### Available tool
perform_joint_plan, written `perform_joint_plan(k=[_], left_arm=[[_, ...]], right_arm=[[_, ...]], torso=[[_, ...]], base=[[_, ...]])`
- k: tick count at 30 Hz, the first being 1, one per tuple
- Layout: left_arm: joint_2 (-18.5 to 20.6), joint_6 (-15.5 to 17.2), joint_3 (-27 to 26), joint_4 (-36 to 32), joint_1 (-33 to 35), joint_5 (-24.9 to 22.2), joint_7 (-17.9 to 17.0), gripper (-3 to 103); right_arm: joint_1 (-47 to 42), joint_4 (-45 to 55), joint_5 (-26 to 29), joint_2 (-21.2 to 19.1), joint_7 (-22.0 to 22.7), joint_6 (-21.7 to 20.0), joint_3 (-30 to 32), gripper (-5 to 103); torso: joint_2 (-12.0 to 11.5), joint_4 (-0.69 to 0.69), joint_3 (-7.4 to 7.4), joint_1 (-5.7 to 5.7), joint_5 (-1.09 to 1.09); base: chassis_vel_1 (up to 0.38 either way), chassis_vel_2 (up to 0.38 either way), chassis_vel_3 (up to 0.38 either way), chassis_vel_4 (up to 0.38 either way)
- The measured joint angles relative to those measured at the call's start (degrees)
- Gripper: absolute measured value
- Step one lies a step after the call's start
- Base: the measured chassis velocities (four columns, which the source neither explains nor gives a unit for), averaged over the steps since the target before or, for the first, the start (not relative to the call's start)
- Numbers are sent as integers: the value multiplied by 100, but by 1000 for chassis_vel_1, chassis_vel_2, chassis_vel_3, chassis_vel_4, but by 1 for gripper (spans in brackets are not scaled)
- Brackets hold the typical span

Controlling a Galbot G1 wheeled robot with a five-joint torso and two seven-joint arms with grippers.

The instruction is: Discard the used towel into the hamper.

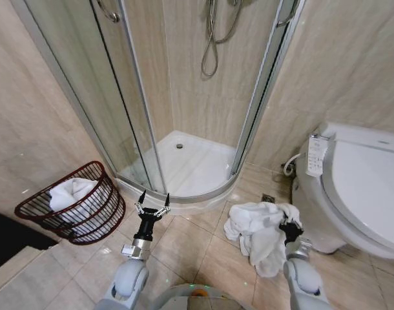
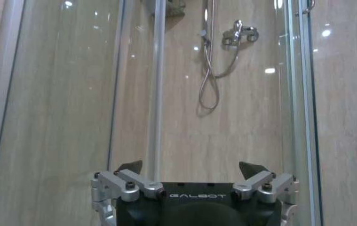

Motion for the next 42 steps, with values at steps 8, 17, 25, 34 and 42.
perform_joint_plan(k=[8,17,25,34,42], left_arm=[[-9,-26,-27,-68,28,-58,-66,100],[-59,-7,-52,-152,26,-89,-70,100],[-55,88,-154,-242,35,-214,-86,100],[-51,304,-107,-310,27,-281,-72,100],[-32,317,-101,-232,-15,-327,-69,100]], right_arm=[[-465,1835,410,-154,-119,-782,105,5],[-523,3253,834,-373,-165,-1677,144,5],[-679,3270,834,-270,-157,-1770,136,5],[-971,3227,745,-76,-172,-1569,170,5],[-1221,3205,525,126,-230,-1400,77,5]], torso=[[0,-1,0,0,1],[0,0,0,0,0],[0,0,0,0,2],[0,0,0,0,1],[0,-1,0,0,1]], base=[[0,0,0,0],[0,0,0,0],[0,0,0,0],[0,0,0,0],[0,0,0,0]])
